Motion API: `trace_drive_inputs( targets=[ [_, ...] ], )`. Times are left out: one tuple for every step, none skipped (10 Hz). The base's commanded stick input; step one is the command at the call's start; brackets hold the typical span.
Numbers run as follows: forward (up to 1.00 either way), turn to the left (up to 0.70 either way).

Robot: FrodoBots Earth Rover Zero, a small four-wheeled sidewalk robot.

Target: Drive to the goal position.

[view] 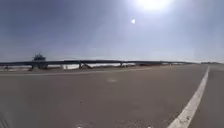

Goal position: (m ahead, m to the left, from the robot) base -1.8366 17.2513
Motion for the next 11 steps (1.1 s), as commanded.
trace_drive_inputs(
  targets=[
    [0.0, 0.45],
    [0.0, 0.45],
    [0.0, 0.45],
    [0.0, 0.45],
    [0.0, 0.45],
    [0.0, 0.45],
    [0.0, 0.45],
    [0.0, 0.45],
    [0.0, 0.45],
    [0.0, 0.45],
    [0.0, 0.45]
  ],
)
